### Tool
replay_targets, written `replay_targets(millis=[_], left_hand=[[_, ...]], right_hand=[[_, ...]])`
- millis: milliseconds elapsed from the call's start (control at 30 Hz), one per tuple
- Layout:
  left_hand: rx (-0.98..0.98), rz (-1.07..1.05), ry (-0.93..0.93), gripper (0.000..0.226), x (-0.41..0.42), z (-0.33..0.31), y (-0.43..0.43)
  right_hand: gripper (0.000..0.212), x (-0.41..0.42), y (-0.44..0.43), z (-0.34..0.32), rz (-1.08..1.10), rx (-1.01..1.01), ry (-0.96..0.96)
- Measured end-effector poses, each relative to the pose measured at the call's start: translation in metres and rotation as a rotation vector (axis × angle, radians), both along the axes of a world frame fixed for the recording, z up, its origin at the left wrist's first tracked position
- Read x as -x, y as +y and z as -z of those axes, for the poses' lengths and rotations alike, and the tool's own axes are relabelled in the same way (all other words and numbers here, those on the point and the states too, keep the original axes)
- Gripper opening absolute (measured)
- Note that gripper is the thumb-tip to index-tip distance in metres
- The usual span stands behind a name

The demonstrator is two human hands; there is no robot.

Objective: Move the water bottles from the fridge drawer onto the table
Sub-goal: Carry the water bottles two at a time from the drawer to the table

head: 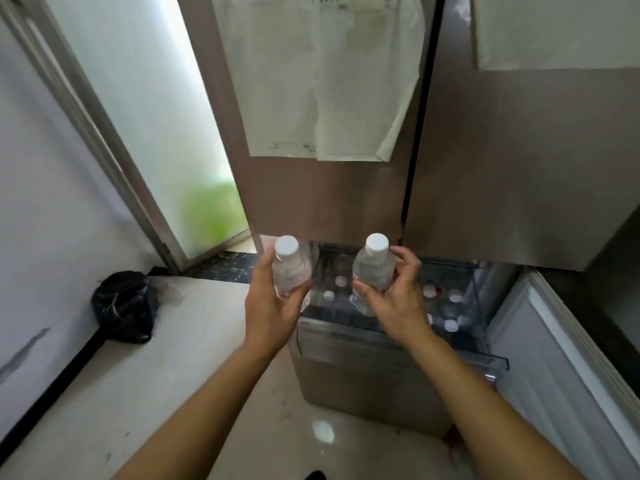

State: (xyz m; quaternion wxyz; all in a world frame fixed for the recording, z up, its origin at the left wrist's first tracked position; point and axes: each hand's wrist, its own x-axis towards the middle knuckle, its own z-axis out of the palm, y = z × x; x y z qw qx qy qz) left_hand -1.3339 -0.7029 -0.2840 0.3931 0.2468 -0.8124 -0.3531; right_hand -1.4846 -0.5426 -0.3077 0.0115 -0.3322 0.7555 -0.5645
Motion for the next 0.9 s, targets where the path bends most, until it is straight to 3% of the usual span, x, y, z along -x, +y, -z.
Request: replay_targets(millis=[233,533,900], left_hand=[[-0.026,-0.202,0.057,0.081,-0.135,-0.043,-0.005],[-0.144,-0.480,0.113,0.081,-0.363,-0.053,-0.017],[-0.136,-0.827,0.203,0.084,-0.728,-0.061,-0.038]], right_hand=[[0.076,-0.095,-0.048,-0.036,-0.301,0.095,0.050],[0.073,-0.285,-0.119,-0.044,-0.605,0.061,0.120],[0.074,-0.644,-0.223,-0.056,-1.024,0.058,0.181]])
